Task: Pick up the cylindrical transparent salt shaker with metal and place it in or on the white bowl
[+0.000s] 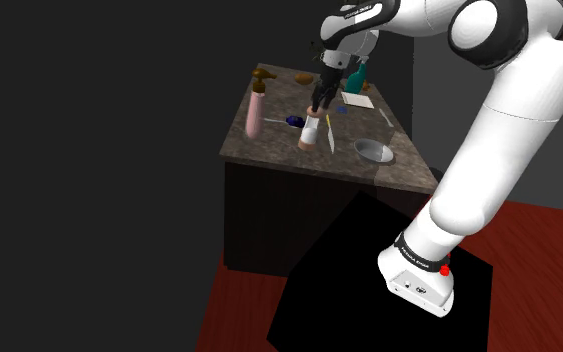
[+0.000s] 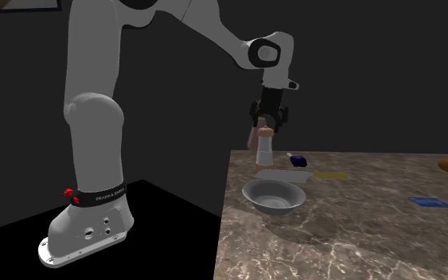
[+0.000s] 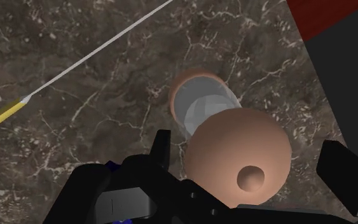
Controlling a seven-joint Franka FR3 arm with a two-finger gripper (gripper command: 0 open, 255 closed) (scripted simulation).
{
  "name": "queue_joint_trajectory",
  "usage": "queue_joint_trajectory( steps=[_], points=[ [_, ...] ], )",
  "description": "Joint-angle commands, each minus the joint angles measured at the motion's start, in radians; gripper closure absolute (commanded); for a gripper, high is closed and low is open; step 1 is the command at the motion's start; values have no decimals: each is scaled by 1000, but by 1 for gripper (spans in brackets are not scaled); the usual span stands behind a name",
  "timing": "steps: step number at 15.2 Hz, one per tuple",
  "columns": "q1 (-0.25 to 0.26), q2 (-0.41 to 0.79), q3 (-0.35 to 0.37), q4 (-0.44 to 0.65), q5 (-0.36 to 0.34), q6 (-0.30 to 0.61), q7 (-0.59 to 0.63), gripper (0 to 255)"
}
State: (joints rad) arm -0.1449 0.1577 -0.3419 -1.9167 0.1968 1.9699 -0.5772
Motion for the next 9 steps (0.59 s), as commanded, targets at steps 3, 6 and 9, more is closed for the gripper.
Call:
queue_joint_trajectory(
  steps=[3,6,9],
  points=[
    [2,6,2,-25,5,31,-4,0],
    [2,6,2,-25,5,31,-4,0],
    [2,6,2,-24,5,31,-4,0]
  ],
)
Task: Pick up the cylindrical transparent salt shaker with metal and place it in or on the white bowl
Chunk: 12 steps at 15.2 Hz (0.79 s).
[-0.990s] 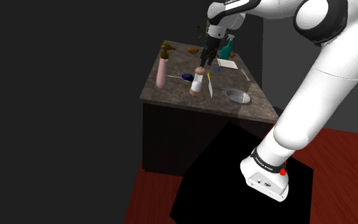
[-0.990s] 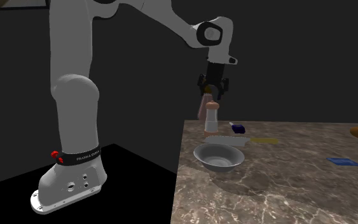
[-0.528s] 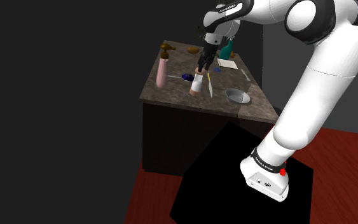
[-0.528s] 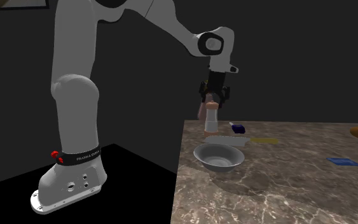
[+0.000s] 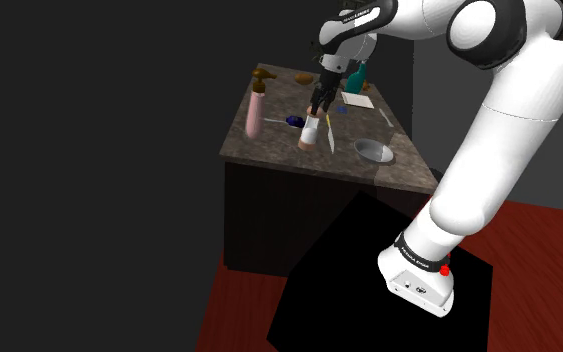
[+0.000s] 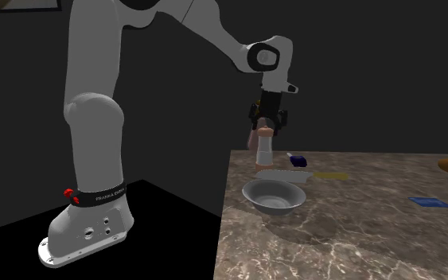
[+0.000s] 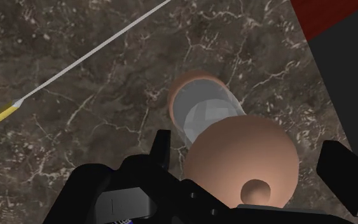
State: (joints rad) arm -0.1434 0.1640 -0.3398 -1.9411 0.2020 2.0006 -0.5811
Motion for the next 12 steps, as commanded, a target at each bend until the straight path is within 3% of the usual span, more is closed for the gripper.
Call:
queue_joint_trajectory(
  steps=[1,12],
  points=[
    [0,0,0,0,0,0,0,255],
    [1,-10,-1,15,-6,-24,6,255]
  ],
)
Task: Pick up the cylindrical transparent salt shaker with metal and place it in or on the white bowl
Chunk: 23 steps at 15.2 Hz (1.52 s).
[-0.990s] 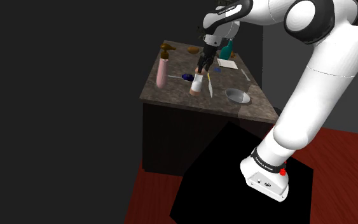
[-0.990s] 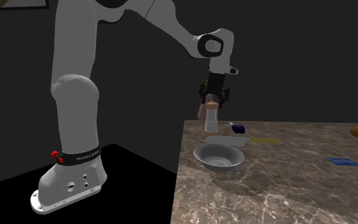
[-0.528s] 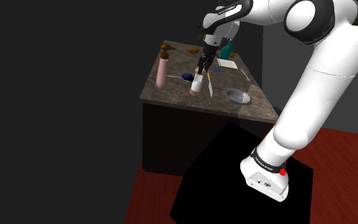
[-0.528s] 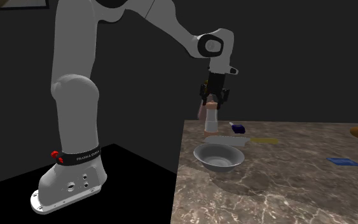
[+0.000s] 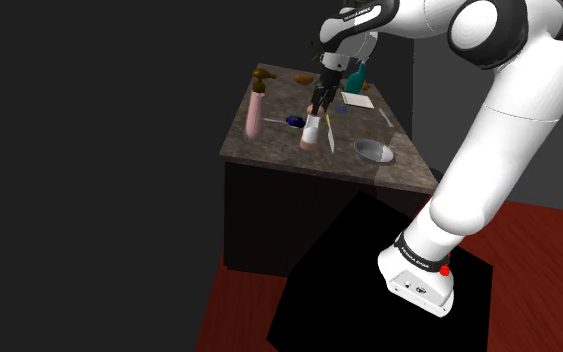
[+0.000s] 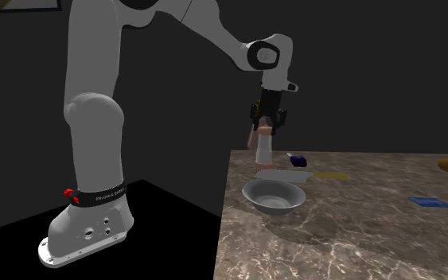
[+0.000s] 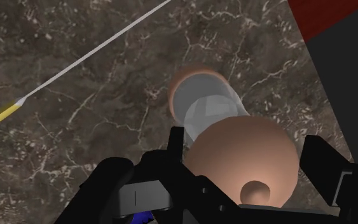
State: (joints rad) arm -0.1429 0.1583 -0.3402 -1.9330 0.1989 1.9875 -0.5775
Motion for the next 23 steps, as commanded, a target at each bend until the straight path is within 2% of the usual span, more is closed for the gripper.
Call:
queue_joint_trajectory(
  steps=[1,21,23],
  points=[
    [0,-9,-1,14,-5,-23,5,255],
    [0,-62,-7,220,-36,-274,51,255],
    [-16,-104,-22,187,-53,-284,23,255]
  ],
)
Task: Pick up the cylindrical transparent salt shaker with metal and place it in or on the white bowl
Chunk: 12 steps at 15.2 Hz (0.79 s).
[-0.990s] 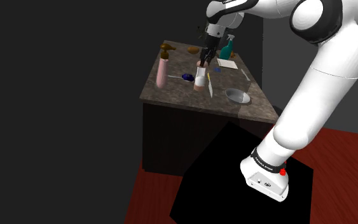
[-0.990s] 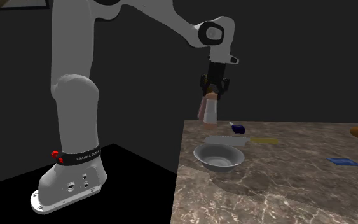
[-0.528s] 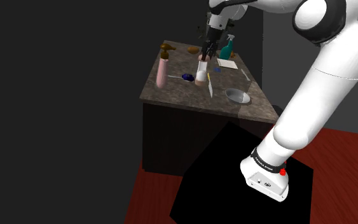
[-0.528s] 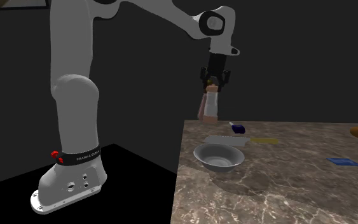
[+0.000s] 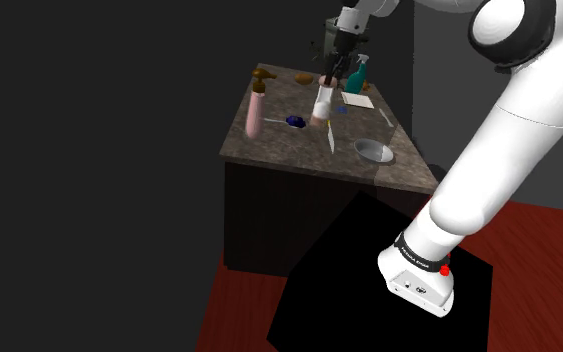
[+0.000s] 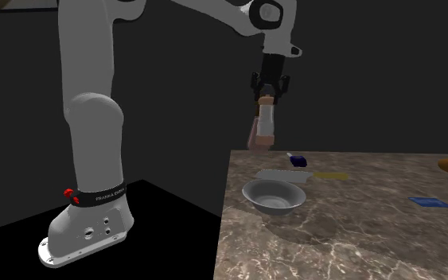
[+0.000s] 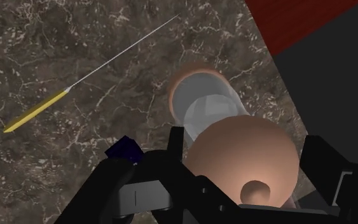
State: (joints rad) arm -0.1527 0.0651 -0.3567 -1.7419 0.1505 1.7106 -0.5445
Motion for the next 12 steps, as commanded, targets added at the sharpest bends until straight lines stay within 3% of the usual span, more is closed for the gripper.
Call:
queue_joint_trajectory(
  steps=[1,12],
  points=[
    [-14,-31,-14,-19,-13,-13,-24,255],
    [-113,-196,-118,-96,-107,-106,-199,255]
  ],
)
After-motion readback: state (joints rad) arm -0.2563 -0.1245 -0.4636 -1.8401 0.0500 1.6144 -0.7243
